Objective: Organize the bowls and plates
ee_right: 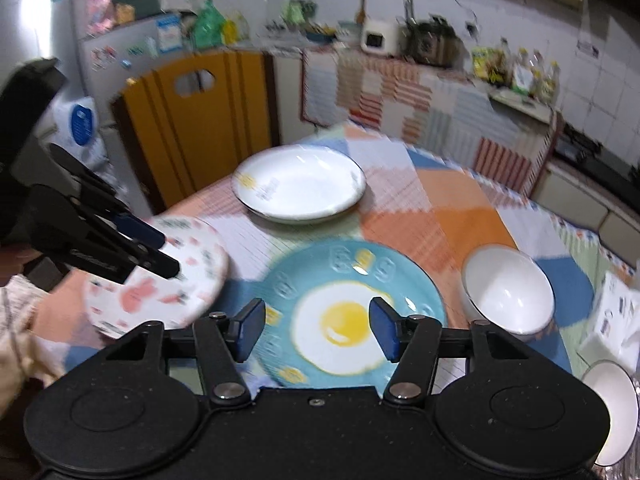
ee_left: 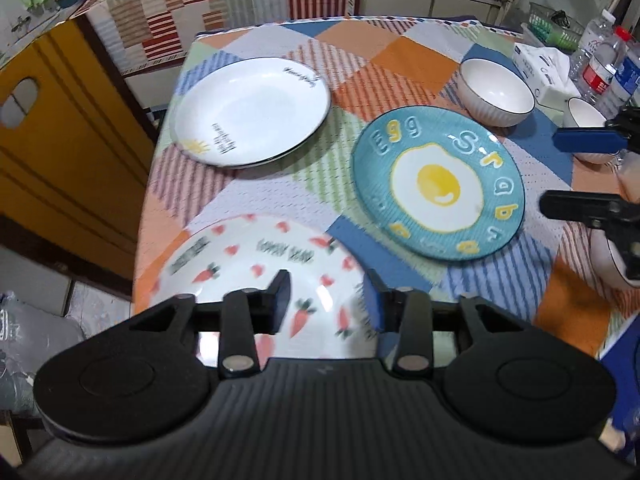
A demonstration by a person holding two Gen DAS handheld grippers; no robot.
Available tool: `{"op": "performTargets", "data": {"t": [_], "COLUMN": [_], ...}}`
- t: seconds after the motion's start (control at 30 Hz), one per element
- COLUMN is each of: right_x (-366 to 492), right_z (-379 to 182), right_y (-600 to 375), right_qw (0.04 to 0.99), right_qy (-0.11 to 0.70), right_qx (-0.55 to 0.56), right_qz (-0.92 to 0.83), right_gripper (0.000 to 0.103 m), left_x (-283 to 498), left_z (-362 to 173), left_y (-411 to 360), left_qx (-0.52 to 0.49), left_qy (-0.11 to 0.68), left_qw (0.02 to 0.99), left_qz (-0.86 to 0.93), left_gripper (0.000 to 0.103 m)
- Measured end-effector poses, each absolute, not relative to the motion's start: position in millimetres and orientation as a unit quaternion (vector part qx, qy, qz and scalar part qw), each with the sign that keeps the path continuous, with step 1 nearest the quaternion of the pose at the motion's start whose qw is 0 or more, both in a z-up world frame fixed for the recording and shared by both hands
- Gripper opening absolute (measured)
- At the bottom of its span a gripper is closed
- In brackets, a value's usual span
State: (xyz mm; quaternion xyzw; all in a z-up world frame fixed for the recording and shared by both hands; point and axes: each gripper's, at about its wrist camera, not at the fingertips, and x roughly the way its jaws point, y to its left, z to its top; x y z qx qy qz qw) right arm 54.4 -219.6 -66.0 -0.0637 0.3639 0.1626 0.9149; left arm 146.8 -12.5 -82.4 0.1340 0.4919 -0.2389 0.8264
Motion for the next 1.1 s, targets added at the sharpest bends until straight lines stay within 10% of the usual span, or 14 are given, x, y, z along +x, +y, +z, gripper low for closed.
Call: {"op": "performTargets", "data": {"t": [0.33, 0.77, 0.97, 1.1], "right_x": [27.0, 50.2, 67.2, 72.8], "right_z": [-55.0, -145.5, -175.0, -184.3], "right_y": [-158.8, -107.4, -112.5, -113.5], "right_qw": [0.918, 0.912, 0.901, 0.894], "right_qy": [0.323, 0.353, 0.393, 0.409], "right_qx": [-0.080, -0.058, 0.017, 0.044], "right_qz": [0.215, 0.201, 0.186, 0.179], "right_gripper": [0.073, 0.074, 0.066, 0.061], "left_x": [131.3, 151.0, 156.8, 155.4], "left_z": [-80.5, -138.7, -156.7, -167.8], "left_y": [64.3, 118.0, 121.5, 115.8], "left_qx": [0.153, 0.124, 0.104, 0.120], "left_qy": [0.470, 0.499, 0.511, 0.514], "left_qw": [0.841, 0.835, 0.832, 0.828], "left_qz": [-0.222, -0.197, -0.189, -0.191], "left_gripper": [0.066, 0.066, 0.061, 0.041]}}
